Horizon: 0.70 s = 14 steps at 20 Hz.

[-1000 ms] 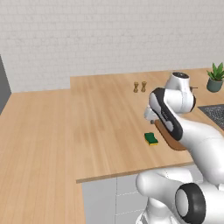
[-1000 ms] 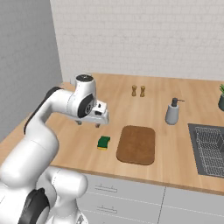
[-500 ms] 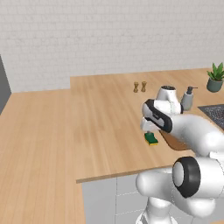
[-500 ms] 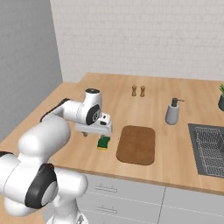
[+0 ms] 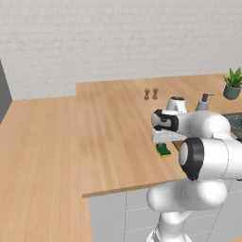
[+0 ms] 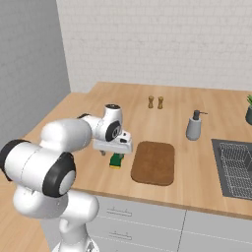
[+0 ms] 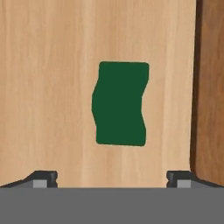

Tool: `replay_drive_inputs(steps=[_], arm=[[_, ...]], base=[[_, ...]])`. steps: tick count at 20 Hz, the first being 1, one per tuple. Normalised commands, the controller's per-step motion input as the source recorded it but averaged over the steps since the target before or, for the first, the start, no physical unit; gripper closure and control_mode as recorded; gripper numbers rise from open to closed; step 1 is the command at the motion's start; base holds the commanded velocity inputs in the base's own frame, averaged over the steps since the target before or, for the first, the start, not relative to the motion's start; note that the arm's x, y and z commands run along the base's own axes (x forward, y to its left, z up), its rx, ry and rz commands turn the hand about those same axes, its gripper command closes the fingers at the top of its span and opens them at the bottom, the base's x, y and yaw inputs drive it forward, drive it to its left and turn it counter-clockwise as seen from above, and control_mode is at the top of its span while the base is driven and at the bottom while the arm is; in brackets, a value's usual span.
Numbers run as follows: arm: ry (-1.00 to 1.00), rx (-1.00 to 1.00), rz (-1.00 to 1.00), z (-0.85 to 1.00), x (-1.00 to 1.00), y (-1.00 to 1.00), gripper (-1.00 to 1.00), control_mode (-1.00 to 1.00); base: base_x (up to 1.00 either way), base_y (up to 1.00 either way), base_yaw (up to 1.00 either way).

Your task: Pick up the sponge from the counter and clean the cutting board by briefly scrubbing or pressing down on the cutting board. Once finished, release the sponge.

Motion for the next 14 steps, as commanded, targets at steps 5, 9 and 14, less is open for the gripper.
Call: replay_drive_inputs(steps=[5,9,14], arm=[[0.05,0.0,0.0,-0.27,0.37,0.0,-1.0,-1.0],[0.04,0.0,0.02,-0.34,0.2,0.0,-1.0,-1.0],[0.01,0.0,0.01,-0.26,0.07,0.0,-1.0,-1.0]], base=[[0.0,0.0,0.0],[0.0,0.0,0.0],[0.0,0.0,0.0]])
